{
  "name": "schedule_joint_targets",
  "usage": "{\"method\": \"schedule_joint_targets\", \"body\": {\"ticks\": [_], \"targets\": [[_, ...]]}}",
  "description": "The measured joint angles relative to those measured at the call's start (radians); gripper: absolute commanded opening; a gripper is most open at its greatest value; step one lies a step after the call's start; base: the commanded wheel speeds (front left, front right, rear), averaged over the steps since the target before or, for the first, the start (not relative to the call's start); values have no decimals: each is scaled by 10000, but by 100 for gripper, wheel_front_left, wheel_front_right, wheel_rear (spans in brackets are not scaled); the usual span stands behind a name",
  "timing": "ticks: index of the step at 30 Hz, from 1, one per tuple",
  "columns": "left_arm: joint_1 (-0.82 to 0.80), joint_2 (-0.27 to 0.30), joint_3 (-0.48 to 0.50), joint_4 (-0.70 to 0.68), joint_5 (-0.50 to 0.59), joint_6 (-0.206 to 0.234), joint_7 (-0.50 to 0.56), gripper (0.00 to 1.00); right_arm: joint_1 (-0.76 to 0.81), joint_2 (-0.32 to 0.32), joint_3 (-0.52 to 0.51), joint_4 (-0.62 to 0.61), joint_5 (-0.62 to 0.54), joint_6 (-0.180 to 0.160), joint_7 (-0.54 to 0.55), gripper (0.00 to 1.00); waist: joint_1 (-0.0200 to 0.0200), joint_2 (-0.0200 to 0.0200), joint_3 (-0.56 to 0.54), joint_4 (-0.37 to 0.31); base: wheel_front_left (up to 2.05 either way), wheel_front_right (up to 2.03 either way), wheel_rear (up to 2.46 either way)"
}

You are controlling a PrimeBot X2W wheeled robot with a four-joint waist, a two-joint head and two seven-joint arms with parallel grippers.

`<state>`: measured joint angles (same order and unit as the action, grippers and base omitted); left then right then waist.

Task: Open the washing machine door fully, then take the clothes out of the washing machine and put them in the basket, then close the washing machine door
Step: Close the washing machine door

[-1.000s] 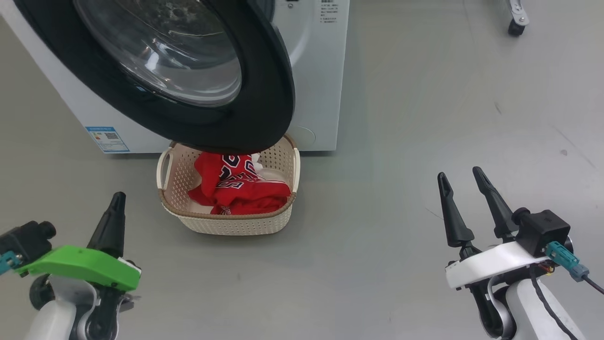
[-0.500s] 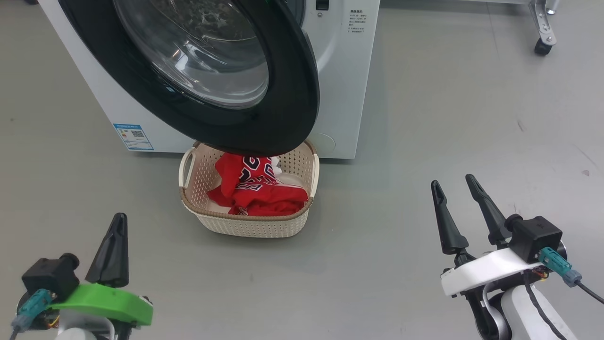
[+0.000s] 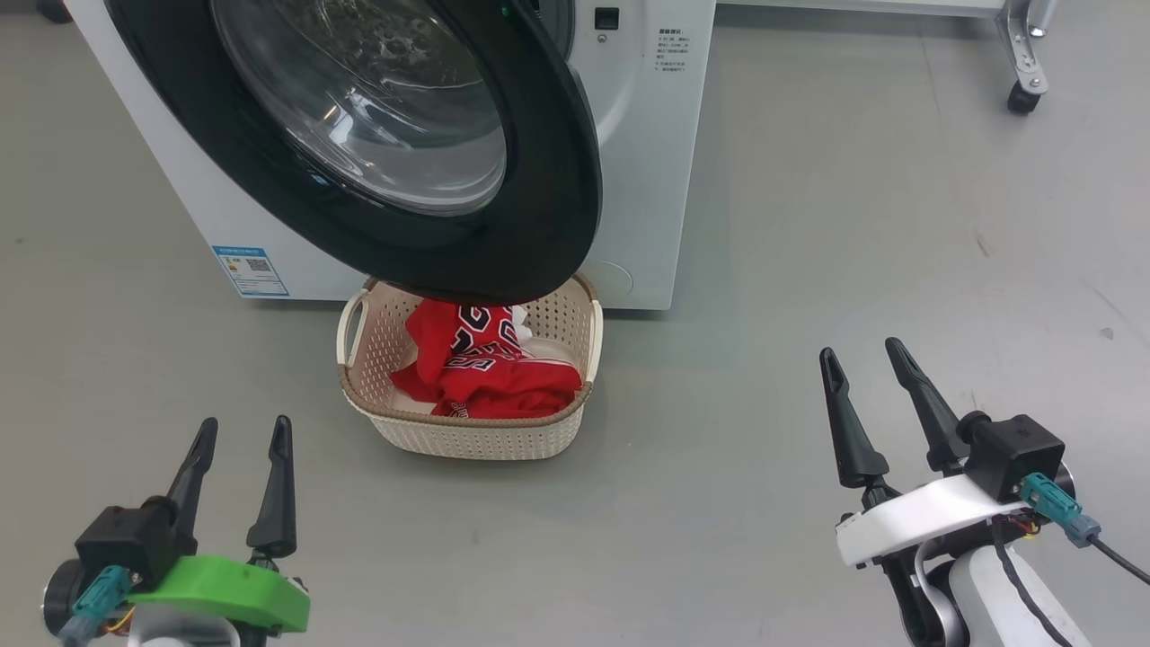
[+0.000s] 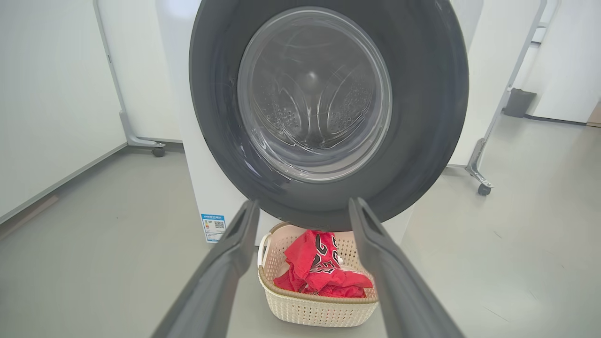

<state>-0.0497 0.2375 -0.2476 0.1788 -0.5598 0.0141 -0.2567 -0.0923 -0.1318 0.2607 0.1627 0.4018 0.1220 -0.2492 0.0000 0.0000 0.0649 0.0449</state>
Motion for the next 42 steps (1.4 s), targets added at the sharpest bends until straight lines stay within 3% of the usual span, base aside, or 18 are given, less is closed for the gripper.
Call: {"method": "schedule_joint_targets", "body": {"ticks": [18, 42], "targets": [[226, -635, 497, -571, 671, 56, 0, 100, 4, 48, -35, 2, -98, 0, 0, 100, 0, 0, 106, -98, 0, 0, 0], [354, -966, 874, -652, 1218, -293, -2, 100, -1, 84, -75, -77, -184, 0, 0, 100, 0, 0, 415, -99, 0, 0, 0]]}}
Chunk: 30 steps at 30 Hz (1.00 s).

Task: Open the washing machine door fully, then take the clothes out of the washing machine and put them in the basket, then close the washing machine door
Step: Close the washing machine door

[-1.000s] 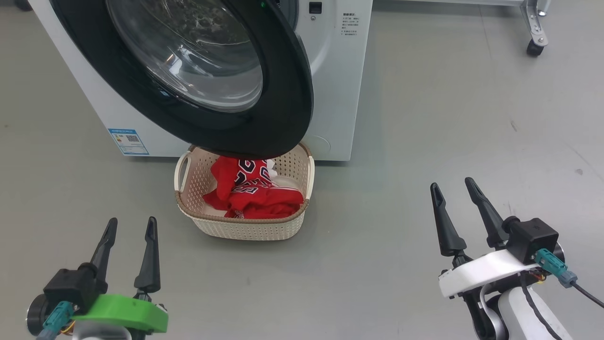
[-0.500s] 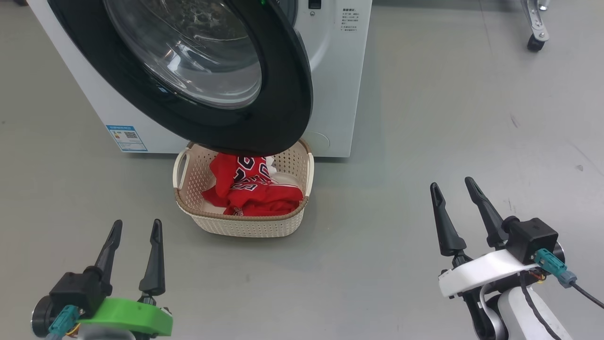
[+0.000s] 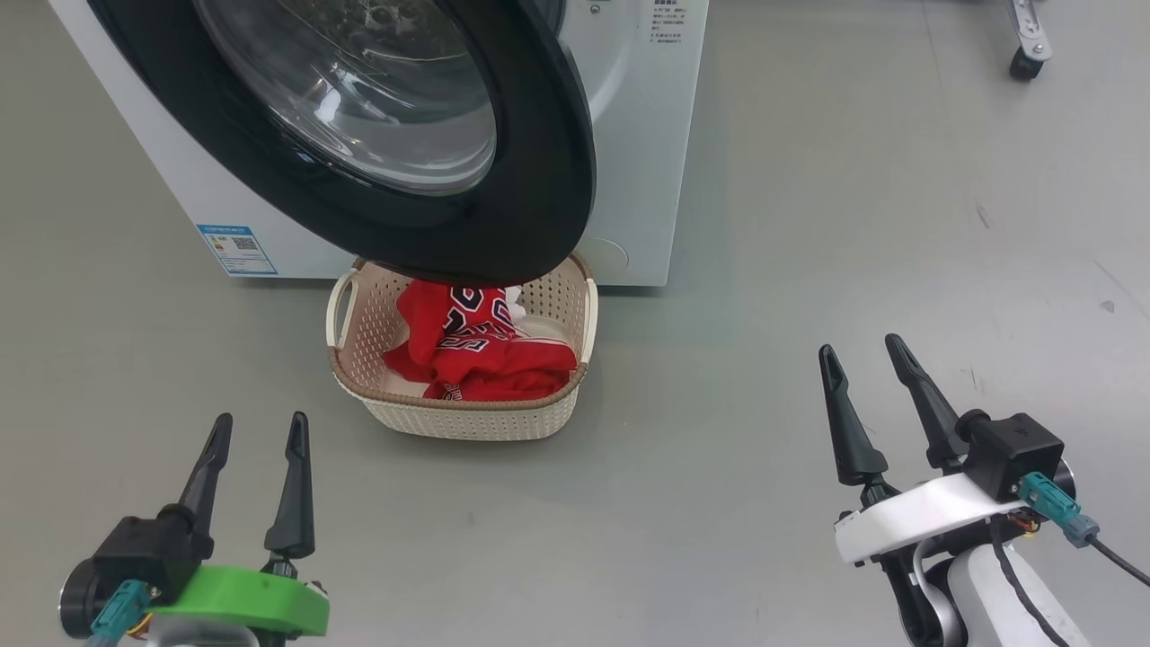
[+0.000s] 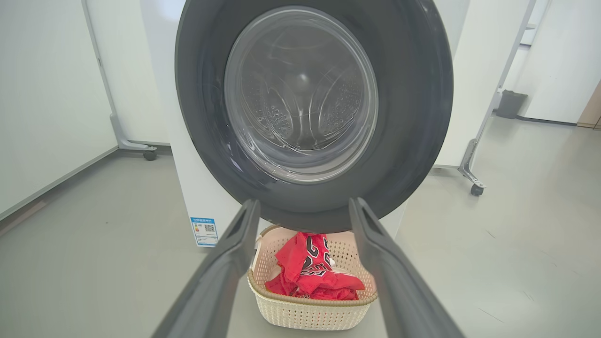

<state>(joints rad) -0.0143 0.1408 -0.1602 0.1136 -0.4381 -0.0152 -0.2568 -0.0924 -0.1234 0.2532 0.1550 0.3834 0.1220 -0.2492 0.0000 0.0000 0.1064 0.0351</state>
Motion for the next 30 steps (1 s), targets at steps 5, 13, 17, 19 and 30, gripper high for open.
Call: {"method": "schedule_joint_targets", "body": {"ticks": [5, 13, 17, 19, 30], "targets": [[0, -52, 77, 2, 113, -6, 0, 100, -2, 2, -2, 0, 0, 0, 0, 100, 0, 0, 30, -5, 0, 0, 0], [0, -257, 151, 36, 274, -213, 0, 100, -7, -6, 2, -4, -88, 0, 0, 100, 0, 0, 66, -6, 0, 0, 0], [0, -307, 199, 58, 307, -255, 0, 100, -9, -12, -4, -10, -92, 0, 0, 100, 0, 0, 97, 8, 0, 0, 0], [0, -313, 213, 71, 364, -267, 0, 100, -10, -15, -36, -10, -109, 0, 0, 100, 0, 0, 113, 17, 0, 0, 0], [-11, -389, 125, 77, 570, -428, 0, 100, -254, -211, 125, -483, -355, 0, 0, 0, 0, 1, 413, 165, 0, 0, 0]]}}
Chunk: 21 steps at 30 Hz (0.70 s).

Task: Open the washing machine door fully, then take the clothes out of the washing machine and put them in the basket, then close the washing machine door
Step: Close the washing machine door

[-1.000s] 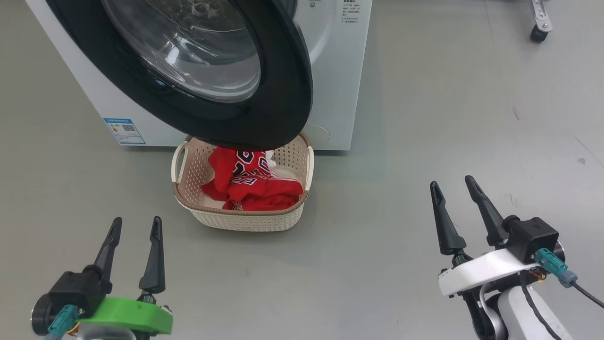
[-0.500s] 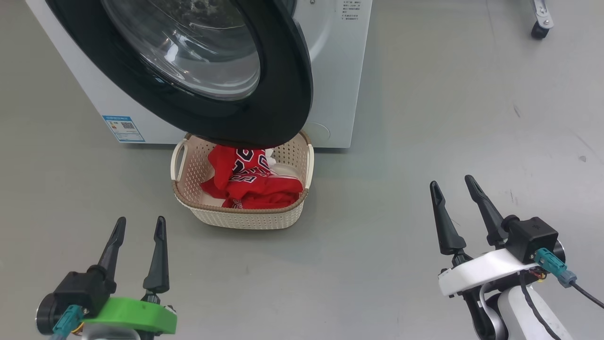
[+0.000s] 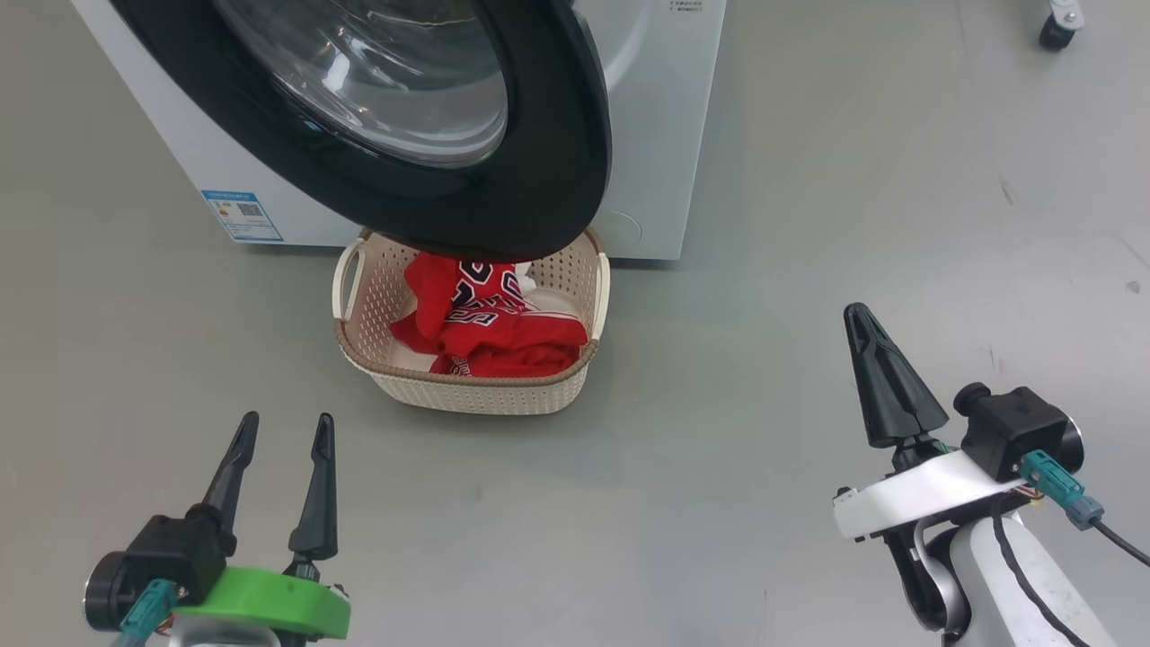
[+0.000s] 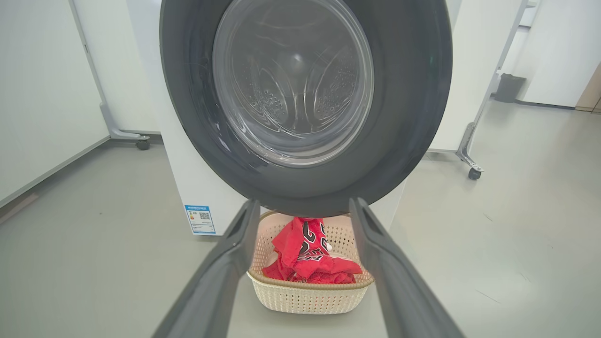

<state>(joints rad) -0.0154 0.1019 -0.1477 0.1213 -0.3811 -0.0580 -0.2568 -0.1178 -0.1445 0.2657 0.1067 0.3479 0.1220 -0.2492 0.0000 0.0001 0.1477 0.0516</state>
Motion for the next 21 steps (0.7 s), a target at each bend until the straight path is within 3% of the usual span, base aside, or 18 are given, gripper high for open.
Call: {"method": "schedule_joint_targets", "body": {"ticks": [7, 21], "targets": [[-124, -199, -173, -13, 65, -23, 0, 100, -620, -391, 884, -232, -255, 2, -2, 0, 0, 0, 402, 238, 0, 0, 0], [-1034, -533, -803, -123, 146, -190, 0, 100, -2952, -1866, 2844, -408, -518, 4, 341, 0, 0, -1, 1540, 1201, 0, 0, 0]]}}
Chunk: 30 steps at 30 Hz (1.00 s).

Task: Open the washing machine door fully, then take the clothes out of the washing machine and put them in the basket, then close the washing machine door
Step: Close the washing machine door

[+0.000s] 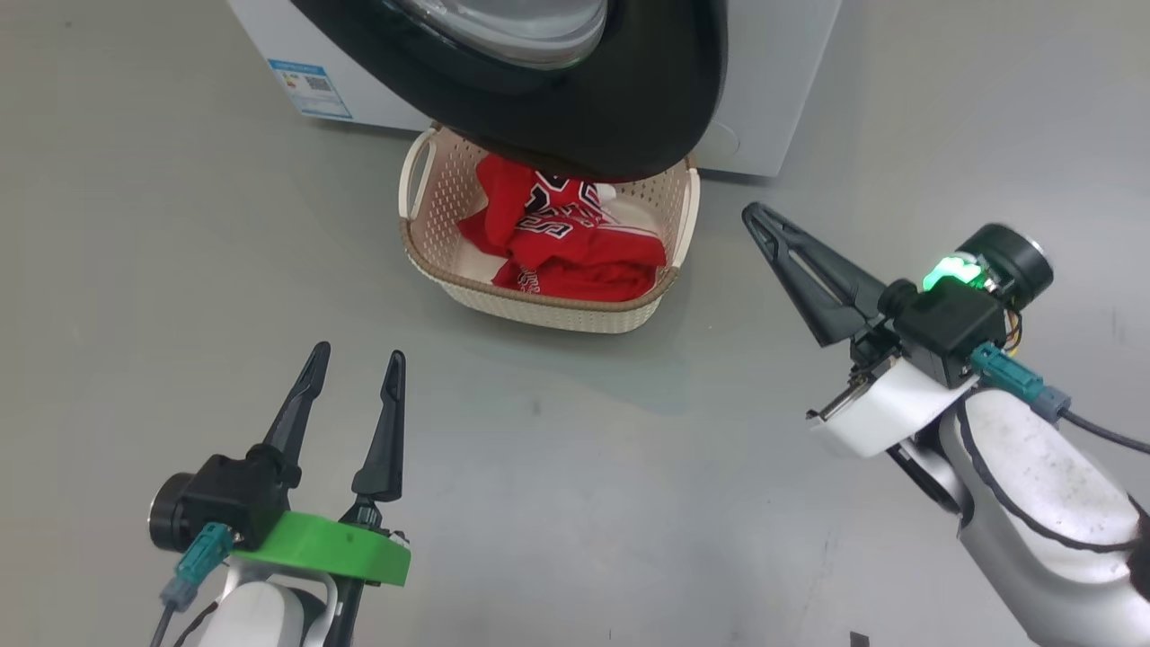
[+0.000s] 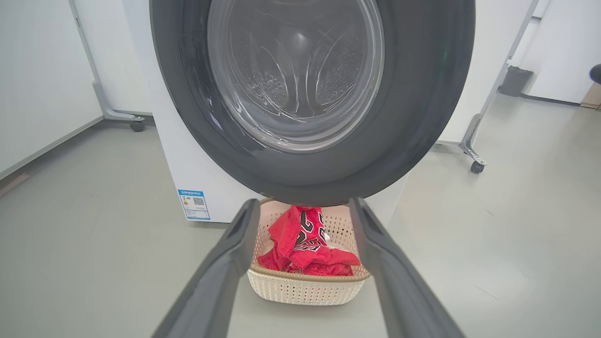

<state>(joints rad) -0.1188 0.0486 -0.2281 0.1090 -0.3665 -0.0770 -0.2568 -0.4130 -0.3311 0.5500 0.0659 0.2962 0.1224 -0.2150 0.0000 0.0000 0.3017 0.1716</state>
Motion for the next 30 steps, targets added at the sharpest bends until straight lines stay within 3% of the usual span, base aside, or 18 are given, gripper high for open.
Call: {"method": "schedule_joint_targets", "body": {"ticks": [17, 30], "targets": [[-985, -121, -407, -140, -117, -79, 0, 100, -2652, -1064, 182, 217, 408, 0, 558, 0, 1, 1, 1809, 1554, 0, 0, 0], [-1515, -163, -782, -326, -754, 29, 0, 100, -3800, -1440, -207, 748, 926, 73, 552, 0, 1, 0, 2922, 2177, 0, 0, 0]]}}
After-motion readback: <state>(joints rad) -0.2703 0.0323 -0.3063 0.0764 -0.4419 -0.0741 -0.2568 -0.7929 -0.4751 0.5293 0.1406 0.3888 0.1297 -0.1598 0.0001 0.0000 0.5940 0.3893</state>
